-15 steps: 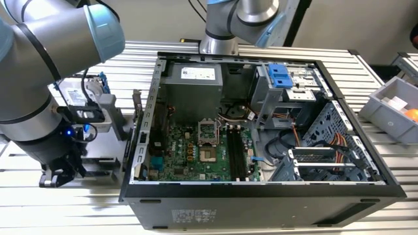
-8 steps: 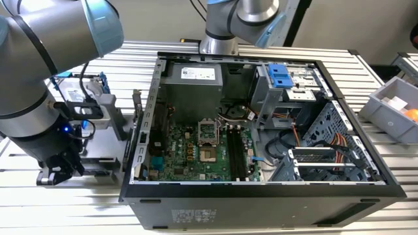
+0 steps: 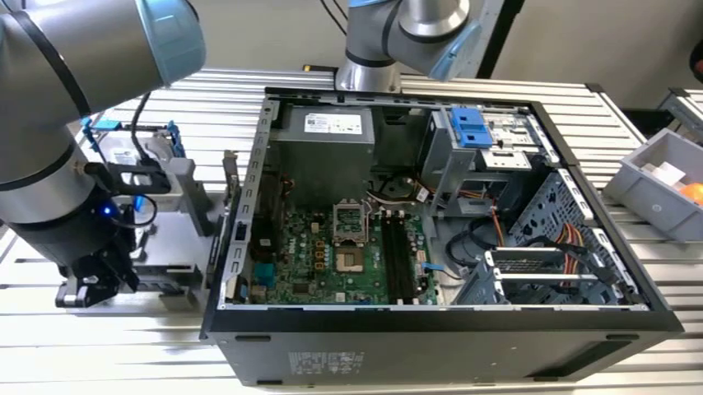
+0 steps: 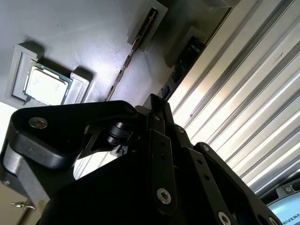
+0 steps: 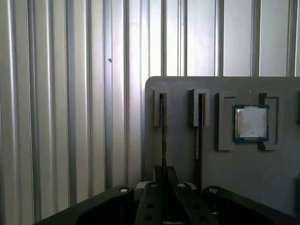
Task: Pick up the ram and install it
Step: 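Pick up the ram and move it above insertion slot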
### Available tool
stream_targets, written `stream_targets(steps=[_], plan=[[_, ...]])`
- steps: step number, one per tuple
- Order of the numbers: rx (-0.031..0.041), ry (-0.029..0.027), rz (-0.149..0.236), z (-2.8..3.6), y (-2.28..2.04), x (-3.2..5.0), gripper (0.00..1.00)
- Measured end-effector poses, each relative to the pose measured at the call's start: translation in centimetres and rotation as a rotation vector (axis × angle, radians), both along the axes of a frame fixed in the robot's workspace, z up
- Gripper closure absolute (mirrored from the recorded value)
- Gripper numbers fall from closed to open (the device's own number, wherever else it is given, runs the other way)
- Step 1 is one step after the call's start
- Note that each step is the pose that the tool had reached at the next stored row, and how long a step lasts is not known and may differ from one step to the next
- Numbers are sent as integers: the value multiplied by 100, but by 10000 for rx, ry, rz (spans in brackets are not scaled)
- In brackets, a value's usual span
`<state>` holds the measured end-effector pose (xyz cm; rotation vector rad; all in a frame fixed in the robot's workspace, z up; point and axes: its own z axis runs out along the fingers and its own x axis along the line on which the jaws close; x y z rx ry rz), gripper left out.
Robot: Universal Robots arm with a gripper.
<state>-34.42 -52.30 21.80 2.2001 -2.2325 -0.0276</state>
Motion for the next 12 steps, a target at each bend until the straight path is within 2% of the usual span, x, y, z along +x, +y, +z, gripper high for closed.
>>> stream_targets(steps=[7,12], plan=[[1,-1,1,65,0,0,100],[1,-1,0,135,0,0,100]])
